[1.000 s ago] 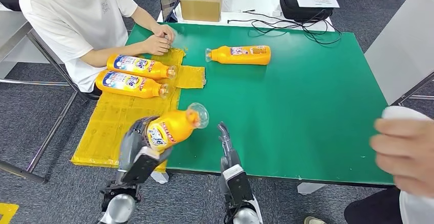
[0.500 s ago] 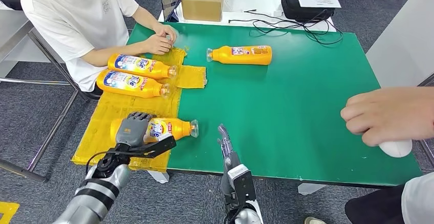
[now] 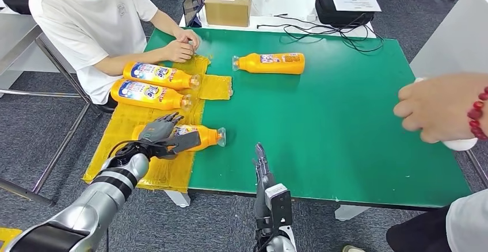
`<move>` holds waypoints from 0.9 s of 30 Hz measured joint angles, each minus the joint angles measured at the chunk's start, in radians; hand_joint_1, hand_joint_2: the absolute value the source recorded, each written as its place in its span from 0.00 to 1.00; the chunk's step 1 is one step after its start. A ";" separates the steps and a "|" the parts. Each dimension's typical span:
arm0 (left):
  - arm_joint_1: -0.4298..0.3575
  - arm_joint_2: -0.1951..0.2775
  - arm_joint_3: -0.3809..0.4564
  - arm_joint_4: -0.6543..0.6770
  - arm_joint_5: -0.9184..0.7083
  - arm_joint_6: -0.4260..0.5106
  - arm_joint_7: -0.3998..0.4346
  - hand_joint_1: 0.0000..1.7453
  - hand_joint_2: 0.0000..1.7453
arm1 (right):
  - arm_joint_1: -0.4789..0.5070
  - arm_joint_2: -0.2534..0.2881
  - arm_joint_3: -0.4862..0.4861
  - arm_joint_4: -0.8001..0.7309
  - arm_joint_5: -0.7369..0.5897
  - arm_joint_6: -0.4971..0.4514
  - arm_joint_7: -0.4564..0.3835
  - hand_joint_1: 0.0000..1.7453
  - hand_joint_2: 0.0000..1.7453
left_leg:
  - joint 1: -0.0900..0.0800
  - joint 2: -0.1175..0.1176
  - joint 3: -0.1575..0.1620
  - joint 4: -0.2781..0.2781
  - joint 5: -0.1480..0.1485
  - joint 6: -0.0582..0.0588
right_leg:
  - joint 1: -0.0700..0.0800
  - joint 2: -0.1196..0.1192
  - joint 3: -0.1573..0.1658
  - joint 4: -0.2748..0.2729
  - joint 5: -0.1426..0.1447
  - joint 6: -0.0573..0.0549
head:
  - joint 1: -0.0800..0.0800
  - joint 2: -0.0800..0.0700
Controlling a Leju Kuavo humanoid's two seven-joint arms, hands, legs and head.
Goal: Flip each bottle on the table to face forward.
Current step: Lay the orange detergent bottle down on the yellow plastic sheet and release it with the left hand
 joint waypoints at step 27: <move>0.362 -0.192 0.143 -0.890 1.302 0.243 -0.384 0.00 1.00 | -0.005 0.008 -0.024 0.054 -0.017 -0.063 -0.012 0.00 0.00 | 0.000 0.003 -0.010 0.000 -0.002 0.001 | 0.001 0.001 -0.010 0.000 0.000 0.001 | 0.000 0.000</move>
